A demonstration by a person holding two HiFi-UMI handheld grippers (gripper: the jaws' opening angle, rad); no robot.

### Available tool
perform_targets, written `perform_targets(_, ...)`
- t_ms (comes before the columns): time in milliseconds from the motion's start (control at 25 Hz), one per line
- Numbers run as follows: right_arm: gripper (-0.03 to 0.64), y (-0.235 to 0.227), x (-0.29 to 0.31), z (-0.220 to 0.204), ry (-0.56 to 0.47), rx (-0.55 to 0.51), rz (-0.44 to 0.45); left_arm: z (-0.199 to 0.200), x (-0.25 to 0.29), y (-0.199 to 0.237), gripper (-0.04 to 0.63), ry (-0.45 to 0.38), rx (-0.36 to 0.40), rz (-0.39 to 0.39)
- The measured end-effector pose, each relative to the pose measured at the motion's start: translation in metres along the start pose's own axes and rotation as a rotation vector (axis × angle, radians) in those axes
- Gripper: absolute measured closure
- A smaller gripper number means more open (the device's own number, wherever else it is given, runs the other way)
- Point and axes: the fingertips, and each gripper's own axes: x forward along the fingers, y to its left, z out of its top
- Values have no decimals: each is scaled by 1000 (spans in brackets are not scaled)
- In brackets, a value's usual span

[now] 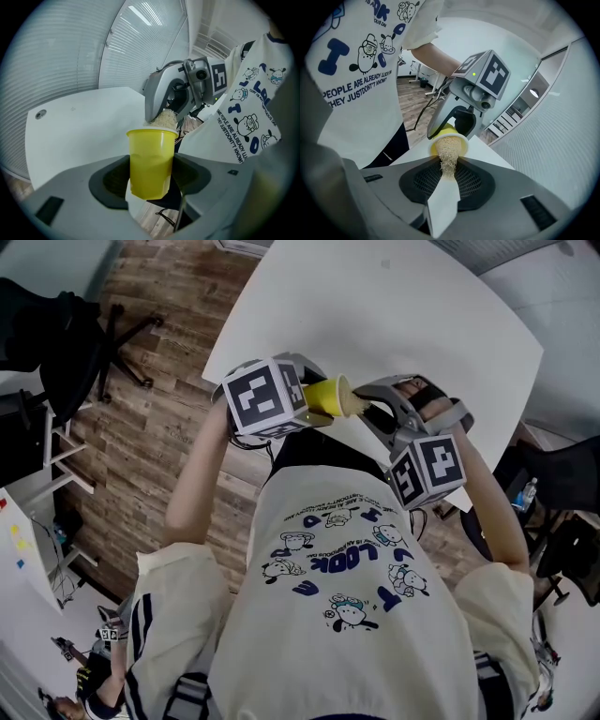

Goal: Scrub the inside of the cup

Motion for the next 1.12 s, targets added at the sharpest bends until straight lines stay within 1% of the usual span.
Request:
perform_targets(200, 525, -11, -7, -5, -4, 31, -35, -10, -7, 10, 293, 7, -24, 35)
perform_targets(400, 525, -21, -16, -8, -10, 58, -81, -9, -13, 14, 293, -27, -42, 70)
perform_targets(600, 525, -32, -19, -13, -21, 119, -128, -13, -16, 21, 293, -27, -56, 103)
perform_targets(720, 525, -42, -21, -15, -48, 191, -148, -17, -18, 26, 293, -23, -60, 121)
perform_targets(800, 525, -48, -24, -17, -72, 248, -167, -16, -19, 28, 293, -37, -64, 138)
perform_targets(960, 525, -61, -32, -22, -117, 386, -219, -11, -26, 39, 293, -95, -79, 199)
perform_targets(1120, 525, -77, -40, -25, -185, 531, -282, -1, -36, 48, 293, -180, -109, 275)
